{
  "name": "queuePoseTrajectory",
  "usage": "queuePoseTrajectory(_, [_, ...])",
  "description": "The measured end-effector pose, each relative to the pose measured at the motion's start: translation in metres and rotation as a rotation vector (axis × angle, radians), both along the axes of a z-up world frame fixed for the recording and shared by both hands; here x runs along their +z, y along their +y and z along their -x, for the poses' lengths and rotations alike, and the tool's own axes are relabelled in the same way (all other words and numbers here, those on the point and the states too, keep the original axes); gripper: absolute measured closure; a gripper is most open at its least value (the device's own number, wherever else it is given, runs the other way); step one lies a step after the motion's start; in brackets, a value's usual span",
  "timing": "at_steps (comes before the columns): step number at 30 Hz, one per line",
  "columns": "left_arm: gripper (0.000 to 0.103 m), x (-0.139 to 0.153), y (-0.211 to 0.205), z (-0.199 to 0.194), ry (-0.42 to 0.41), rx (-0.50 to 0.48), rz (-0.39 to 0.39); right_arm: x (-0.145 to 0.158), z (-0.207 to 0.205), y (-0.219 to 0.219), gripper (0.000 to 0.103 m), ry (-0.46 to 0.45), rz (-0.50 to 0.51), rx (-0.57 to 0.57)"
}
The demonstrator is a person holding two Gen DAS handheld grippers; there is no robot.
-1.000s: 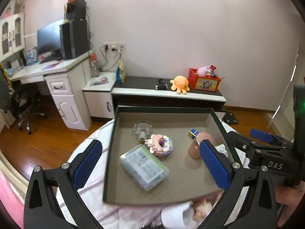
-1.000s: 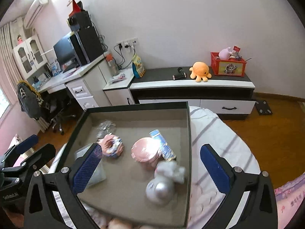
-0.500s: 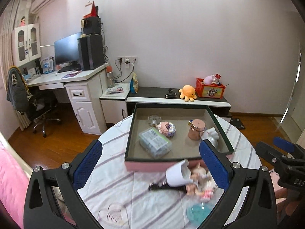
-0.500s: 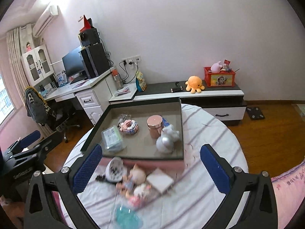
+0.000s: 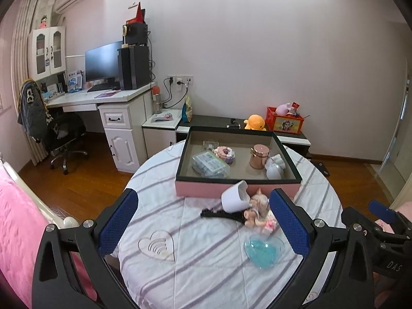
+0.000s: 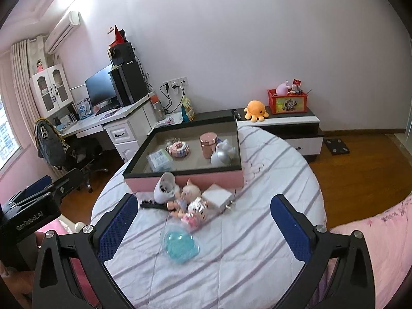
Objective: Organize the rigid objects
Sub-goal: 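Open both tools over the tray and withdraw them back over the table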
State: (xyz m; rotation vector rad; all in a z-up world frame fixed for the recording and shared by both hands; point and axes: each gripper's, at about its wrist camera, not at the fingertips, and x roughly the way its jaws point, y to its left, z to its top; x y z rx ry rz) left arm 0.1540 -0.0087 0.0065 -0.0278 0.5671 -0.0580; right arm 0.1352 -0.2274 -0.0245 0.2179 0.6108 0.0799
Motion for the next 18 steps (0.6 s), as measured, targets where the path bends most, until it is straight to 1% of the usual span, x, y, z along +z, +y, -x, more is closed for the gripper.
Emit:
queuePoseTrajectory(5, [0.000,-0.004,0.005,0.013,0.008,0.014,0.011,-0.002,0.009,0.004,0.000,0.001,-0.001,0.013])
queuePoseTrajectory(18, [0.000,-0.009,0.007,0.023,0.019,0.016,0.012,-0.001,0.015,0.007,0.000,-0.003,0.003,0.017])
